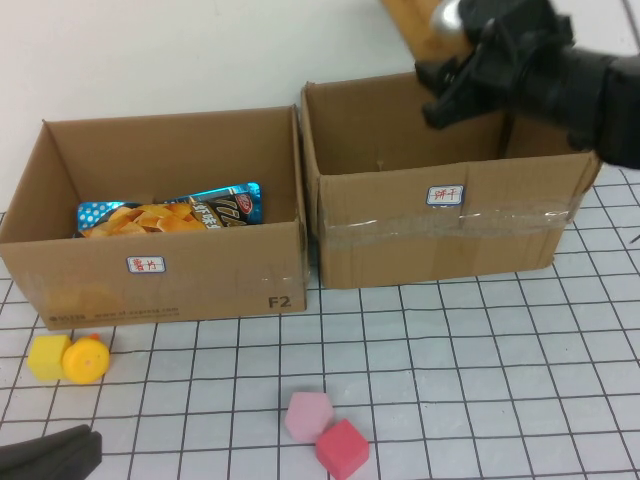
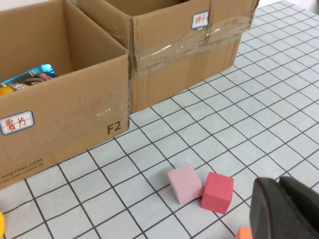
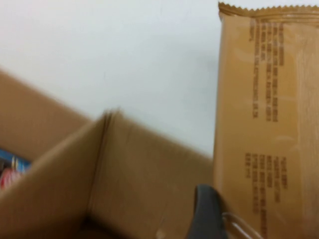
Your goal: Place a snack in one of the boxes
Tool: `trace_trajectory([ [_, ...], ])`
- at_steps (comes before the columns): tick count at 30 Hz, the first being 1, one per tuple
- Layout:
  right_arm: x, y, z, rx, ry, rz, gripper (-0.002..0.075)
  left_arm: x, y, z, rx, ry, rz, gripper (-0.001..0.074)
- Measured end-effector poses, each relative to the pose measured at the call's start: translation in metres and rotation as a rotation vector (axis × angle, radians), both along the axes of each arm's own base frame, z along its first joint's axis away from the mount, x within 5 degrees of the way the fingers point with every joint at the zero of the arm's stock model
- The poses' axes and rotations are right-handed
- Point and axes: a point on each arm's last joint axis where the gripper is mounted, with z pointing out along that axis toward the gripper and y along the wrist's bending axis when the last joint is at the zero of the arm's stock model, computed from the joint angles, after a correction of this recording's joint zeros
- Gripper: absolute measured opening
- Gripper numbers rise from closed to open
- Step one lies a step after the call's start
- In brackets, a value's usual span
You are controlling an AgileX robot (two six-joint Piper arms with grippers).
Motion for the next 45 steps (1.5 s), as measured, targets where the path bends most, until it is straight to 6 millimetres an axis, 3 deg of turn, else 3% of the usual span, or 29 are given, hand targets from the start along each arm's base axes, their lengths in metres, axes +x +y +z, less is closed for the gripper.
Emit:
trace_trajectory([
  [5, 0.008, 0.003, -0.02, -0.031, 0.033, 0.009, 0.0498, 0.0, 0.0, 0.0, -0.001, -0.003, 0.004, -0.0001],
  [12, 0.008, 0.003, -0.02, -0.011, 0.04, 0.002, 0.0567, 0.0, 0.0, 0.0, -0.001, -0.005, 0.006, -0.0001],
  [15, 0.005, 0.004, -0.013, 0.016, 0.032, 0.015, 0.0549, 0.002, 0.002, 0.002, -0.003, -0.019, 0.026, -0.0001],
  [17, -0.002, 0.006, 0.0, 0.041, 0.005, 0.065, 0.048, 0.004, 0.004, 0.003, -0.002, -0.046, 0.055, -0.0001],
  [21, -0.03, 0.012, 0.041, 0.066, -0.092, 0.25, 0.0149, 0.011, 0.012, 0.009, 0.012, -0.133, 0.156, -0.0001],
  [24, -0.056, 0.014, 0.067, 0.048, -0.119, 0.384, 0.0043, 0.016, 0.022, 0.012, 0.069, -0.198, 0.262, -0.0001],
  [27, -0.079, 0.011, 0.081, -0.014, -0.067, 0.459, 0.0013, 0.019, 0.034, 0.012, 0.168, -0.227, 0.377, -0.0001],
  [31, -0.105, 0.0, 0.081, -0.169, 0.108, 0.507, 0.0002, 0.019, 0.051, 0.006, 0.227, -0.154, 0.548, -0.0001],
  [35, -0.124, -0.021, 0.075, -0.316, 0.325, 0.413, 0.0, 0.016, 0.067, -0.001, 0.201, -0.035, 0.749, -0.0001],
  [38, -0.139, -0.04, 0.075, -0.382, 0.375, 0.296, 0.0, 0.009, 0.076, -0.003, 0.186, 0.004, 0.877, -0.0001],
  [45, -0.195, -0.068, 0.06, -0.356, 0.352, 0.201, -0.0001, -0.013, 0.069, 0.002, 0.103, -0.09, 0.871, -0.0001],
])
